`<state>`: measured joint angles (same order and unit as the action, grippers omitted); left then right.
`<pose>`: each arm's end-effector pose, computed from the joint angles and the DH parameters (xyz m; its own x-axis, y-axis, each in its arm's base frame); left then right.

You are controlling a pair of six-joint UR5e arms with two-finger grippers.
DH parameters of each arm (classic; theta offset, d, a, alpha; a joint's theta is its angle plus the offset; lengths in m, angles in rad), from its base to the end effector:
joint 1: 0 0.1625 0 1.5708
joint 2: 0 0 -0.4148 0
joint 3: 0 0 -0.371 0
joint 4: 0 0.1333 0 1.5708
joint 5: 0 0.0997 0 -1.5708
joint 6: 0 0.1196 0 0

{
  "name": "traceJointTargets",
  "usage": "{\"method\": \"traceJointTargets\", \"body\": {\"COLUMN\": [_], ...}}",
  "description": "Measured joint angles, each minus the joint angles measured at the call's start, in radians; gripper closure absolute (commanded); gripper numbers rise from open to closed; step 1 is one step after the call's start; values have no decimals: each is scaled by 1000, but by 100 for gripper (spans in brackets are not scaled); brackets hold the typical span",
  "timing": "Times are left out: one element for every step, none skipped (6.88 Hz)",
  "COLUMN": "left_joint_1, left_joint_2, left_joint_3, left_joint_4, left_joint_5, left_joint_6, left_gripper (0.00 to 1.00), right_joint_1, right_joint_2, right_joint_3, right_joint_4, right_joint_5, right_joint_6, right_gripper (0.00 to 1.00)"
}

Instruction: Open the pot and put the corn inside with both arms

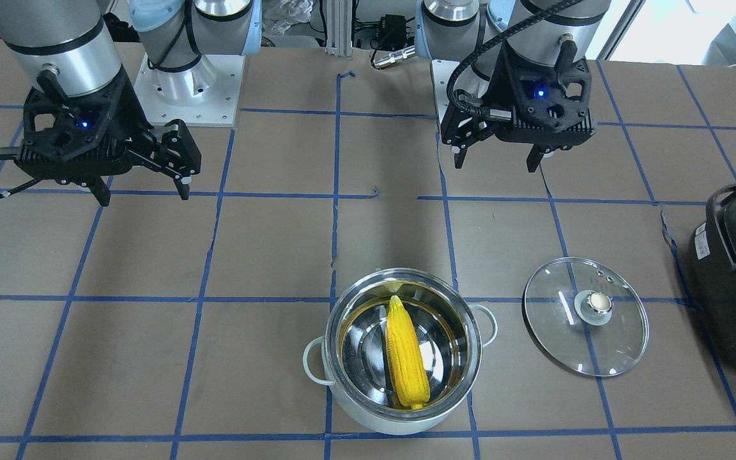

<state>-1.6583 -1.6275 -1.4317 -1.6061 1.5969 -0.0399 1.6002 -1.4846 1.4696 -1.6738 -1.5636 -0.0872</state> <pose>-0.1732 -0.4852 0.4924 -0.9986 0.0464 -0.0242 0.0475 0.9977 -0.0481 0.1494 -0.5156 0.4743 -0.9932 -0.1166 0.0031 -0.1161 0.9862 -0.1179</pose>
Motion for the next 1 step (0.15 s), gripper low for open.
{"method": "traceJointTargets", "body": {"left_joint_1": [0], "left_joint_2": [0], "left_joint_3": [0], "left_joint_4": [0], "left_joint_5": [0], "left_joint_6": [0], "left_gripper": [0], "right_joint_1": [0], "right_joint_2": [0], "right_joint_3": [1], "right_joint_4": [1], "right_joint_5": [-2], "right_joint_6": [0], "right_gripper": [0]}}
